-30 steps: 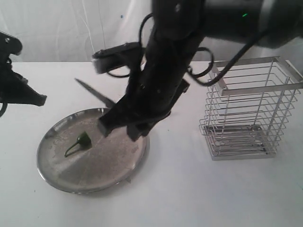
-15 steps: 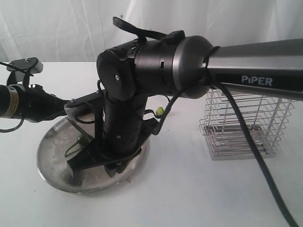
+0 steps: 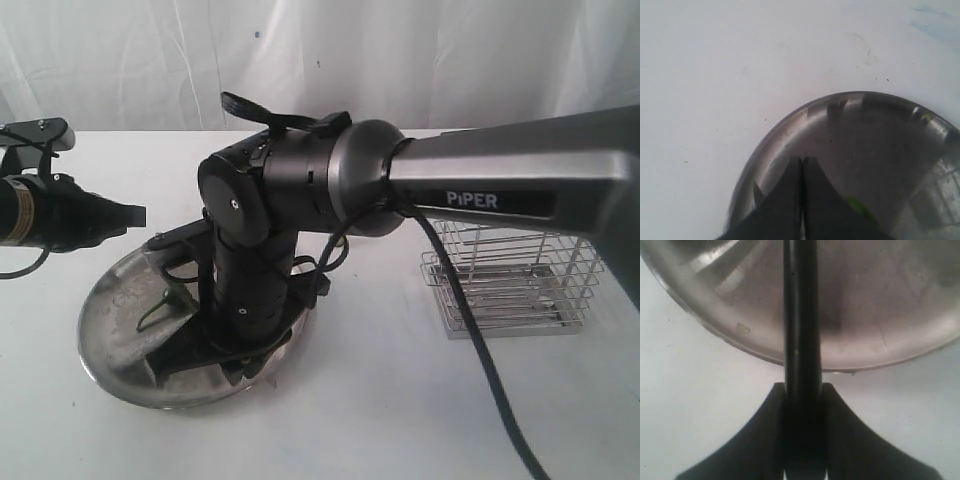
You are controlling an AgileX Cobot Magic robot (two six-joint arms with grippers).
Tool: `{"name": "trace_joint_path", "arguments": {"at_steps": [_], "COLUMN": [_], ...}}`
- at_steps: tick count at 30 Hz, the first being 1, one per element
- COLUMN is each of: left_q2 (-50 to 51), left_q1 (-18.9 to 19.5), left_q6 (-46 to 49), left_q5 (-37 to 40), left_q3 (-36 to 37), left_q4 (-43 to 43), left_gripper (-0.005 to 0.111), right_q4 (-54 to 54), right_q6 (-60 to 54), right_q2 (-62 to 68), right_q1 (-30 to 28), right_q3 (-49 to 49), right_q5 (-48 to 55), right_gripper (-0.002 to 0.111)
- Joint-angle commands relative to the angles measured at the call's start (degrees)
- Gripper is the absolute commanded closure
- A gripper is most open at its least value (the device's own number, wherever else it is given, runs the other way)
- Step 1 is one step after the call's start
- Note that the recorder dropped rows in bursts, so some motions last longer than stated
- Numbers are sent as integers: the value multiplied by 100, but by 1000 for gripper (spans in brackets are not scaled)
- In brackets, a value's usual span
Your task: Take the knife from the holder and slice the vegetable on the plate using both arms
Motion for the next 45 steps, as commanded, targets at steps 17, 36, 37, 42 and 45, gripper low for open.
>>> {"name": "trace_joint_path", "arguments": {"at_steps": [17,36,37,42,45], "left_q2": [621,986,986,986,986], "left_q1": [18,18,18,18,18], "left_q6": [852,1149,1149,1149,1268], "left_q5": [-1080,-1256,-1215,-1017,-1017], "left_q3": [-16,-16,-16,-16,-16], "left_q4": [-1320,-1266,-1223,-1038,-1036], "left_gripper": [107,107,107,107,107], "right_q4": [24,-6,-6,-134,-133], "right_q6": [309,353,352,413,436], "right_q2": [27,19,19,19,19], "right_q1": [4,4,4,4,4], "right_q3": [0,13,13,13,13], "right_q5": [-268,-395,-410,-453,-453], "right_gripper": [108,108,108,108,108]}}
